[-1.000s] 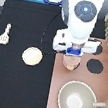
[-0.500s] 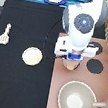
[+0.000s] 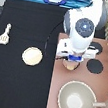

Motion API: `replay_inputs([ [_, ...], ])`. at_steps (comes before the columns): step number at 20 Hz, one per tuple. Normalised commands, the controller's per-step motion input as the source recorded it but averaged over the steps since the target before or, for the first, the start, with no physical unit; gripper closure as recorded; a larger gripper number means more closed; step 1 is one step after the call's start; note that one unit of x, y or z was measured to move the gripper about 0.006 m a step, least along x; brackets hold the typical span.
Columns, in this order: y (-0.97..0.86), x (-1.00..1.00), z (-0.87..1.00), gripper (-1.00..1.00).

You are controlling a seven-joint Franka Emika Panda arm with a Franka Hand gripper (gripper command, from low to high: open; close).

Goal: Take the lid off the pot, put the pot on the plate, and use the tool to push the pot to the front of the table.

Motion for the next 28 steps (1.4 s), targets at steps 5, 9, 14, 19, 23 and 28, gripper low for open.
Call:
replay_inputs([
  [5,0.02,-0.35,-0.03,1.00],
  [9,0.00,-0.35,-0.01,1.00],
  [14,0.00,-0.39,-0.09,1.00],
  [19,0.00,-0.41,0.29,1.00],
  [23,-0.15,-0.71,0.97,1.00],
  [28,-0.18,-0.92,0.83,1.00],
])
